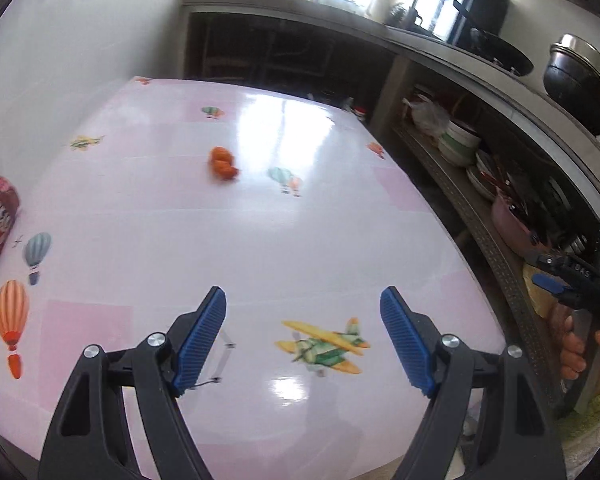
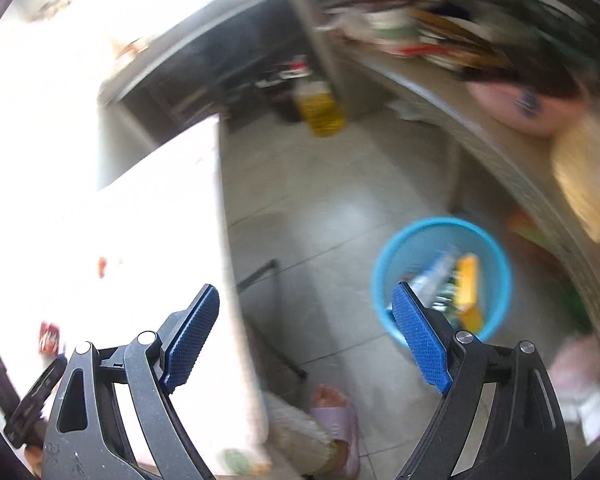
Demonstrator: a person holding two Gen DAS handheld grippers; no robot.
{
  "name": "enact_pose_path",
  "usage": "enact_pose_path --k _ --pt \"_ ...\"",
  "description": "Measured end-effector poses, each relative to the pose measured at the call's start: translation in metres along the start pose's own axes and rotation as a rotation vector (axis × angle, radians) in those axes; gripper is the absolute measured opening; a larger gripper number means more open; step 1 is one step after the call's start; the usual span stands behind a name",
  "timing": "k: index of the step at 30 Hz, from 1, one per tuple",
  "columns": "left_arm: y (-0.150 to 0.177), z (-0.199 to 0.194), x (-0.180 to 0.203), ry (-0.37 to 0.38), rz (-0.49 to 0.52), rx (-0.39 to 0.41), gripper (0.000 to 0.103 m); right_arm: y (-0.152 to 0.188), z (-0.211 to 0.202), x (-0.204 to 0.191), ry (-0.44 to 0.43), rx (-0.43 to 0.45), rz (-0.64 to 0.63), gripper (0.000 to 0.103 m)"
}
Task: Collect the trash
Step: 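Move both open tools back to the table toward the red can, then close the right tool around the red drink can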
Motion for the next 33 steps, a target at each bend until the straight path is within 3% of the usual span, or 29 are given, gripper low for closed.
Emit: enact_pose_path --k 5,10,16,19,22,26,29,33 --pt "0.01 -0.034 -0.072 -0.166 -0.11 0.124 0.077 -0.002 0.025 -0.071 -0.044 -0.073 -0.19 0.084" --pt "0.015 -0.065 -0.15 -0.402 -0.241 0.231 0.077 0.003 0.046 -0.126 -0.078 -0.113 -0.312 0.084" --pt "0.017 -0.077 -0.191 -0.571 -0.266 0.265 0.077 0.02 0.061 -0.191 -0.133 -0.179 -0.439 0.084" --pt "0.026 -0.08 -0.194 -0.548 -0.283 0.265 0.077 0.015 0.068 -0.231 -0.244 -0.229 -0.488 0.084" --pt "0.04 -0.077 -0.19 -0.515 -0.298 0.242 0.077 0.012 0.078 -0.291 -0.408 -0.316 -0.544 0.084" --pt "0.059 -0.077 -0.185 -0.49 -0.31 0.229 0.074 0.013 0.117 -0.384 -0.557 -0.513 -0.616 0.084" --pt "0.068 -0.078 -0.185 -0.474 -0.321 0.23 0.068 0.024 0.153 -0.44 -0.618 -0.663 -0.571 0.084" --pt "0.077 -0.084 -0.192 -0.437 -0.352 0.24 0.063 0.039 0.202 -0.488 -0.644 -0.795 -0.474 0.079"
Point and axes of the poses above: each gripper's, at about its wrist camera, not at the fingertips, and z roughly the way its jaws point, x to its right, y to its underside, the point moved 1 cm from there along z, roughly the way its jaws point, and after that the axes turned 12 degrees about -x, right-handed, at the moved point
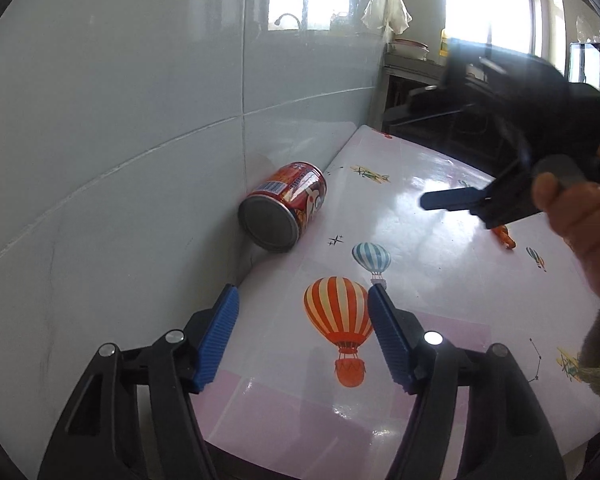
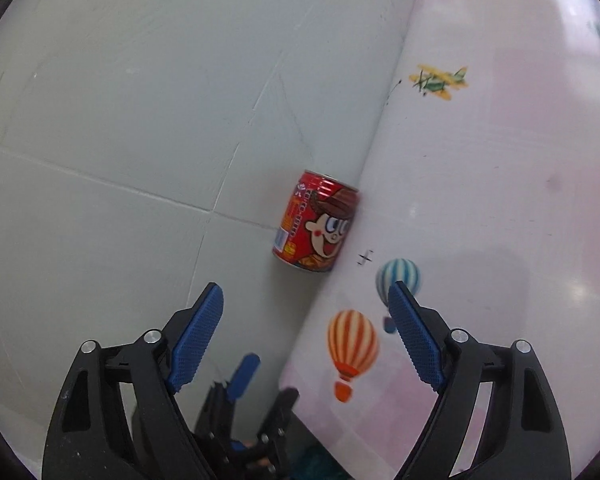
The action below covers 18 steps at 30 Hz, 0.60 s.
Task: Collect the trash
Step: 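Close the right tool around the red drink can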
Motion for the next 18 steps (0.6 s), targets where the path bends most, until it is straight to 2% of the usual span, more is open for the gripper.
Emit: enact_pose_path --k 7,18 --pt "0.0 0.001 -0.019 0.042 -0.05 -0.003 0.059 -0.037 0.06 0.008 -0.043 -0.053 0.129 0.075" --pt "0.003 0.006 -0.037 0.077 -0.095 -0.013 0.059 -0.063 0.11 -0.002 -0.002 -0.041 0.194 0.073"
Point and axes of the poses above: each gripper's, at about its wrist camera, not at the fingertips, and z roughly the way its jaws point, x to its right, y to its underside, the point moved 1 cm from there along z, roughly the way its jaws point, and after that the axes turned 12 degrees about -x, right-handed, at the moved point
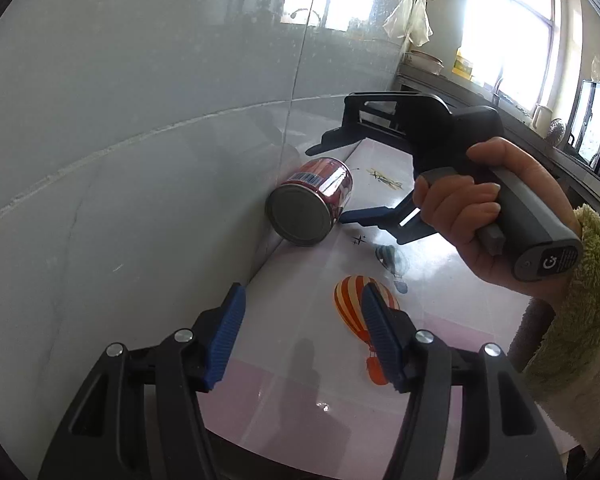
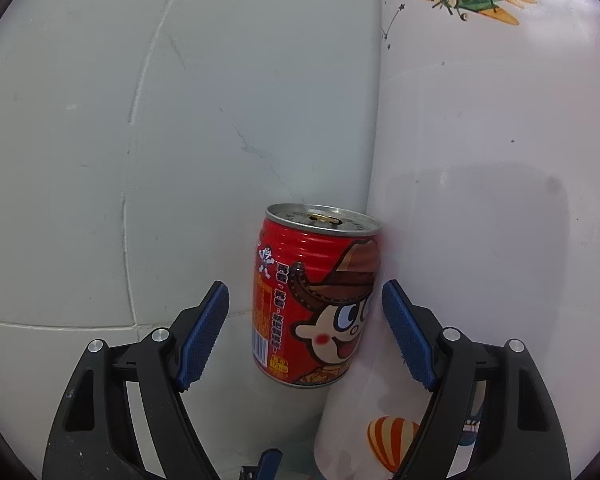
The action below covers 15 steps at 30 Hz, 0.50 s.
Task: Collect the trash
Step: 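Close the right tool around the red drink can, then lift the can with the right tool while the left tool moves toward the orange peel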
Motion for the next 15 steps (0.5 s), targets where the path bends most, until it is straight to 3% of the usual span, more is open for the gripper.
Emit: enact_pose_path --k 4,7,15 --pt "0.001 0.001 -0.003 0.007 -0.001 -0.005 0.058 -0.006 0.015 -0.012 0.013 0.018 0.002 0.075" --pt "0.0 0.002 -0.003 0.013 -0.006 -0.01 0.058 -0.009 0.021 -0.014 0.029 0.028 0.013 0.063" --pt "-0.004 0.002 0.002 0.006 0.009 -0.013 0.059 -0.023 0.048 -0.031 0.0 0.036 0.007 0.062"
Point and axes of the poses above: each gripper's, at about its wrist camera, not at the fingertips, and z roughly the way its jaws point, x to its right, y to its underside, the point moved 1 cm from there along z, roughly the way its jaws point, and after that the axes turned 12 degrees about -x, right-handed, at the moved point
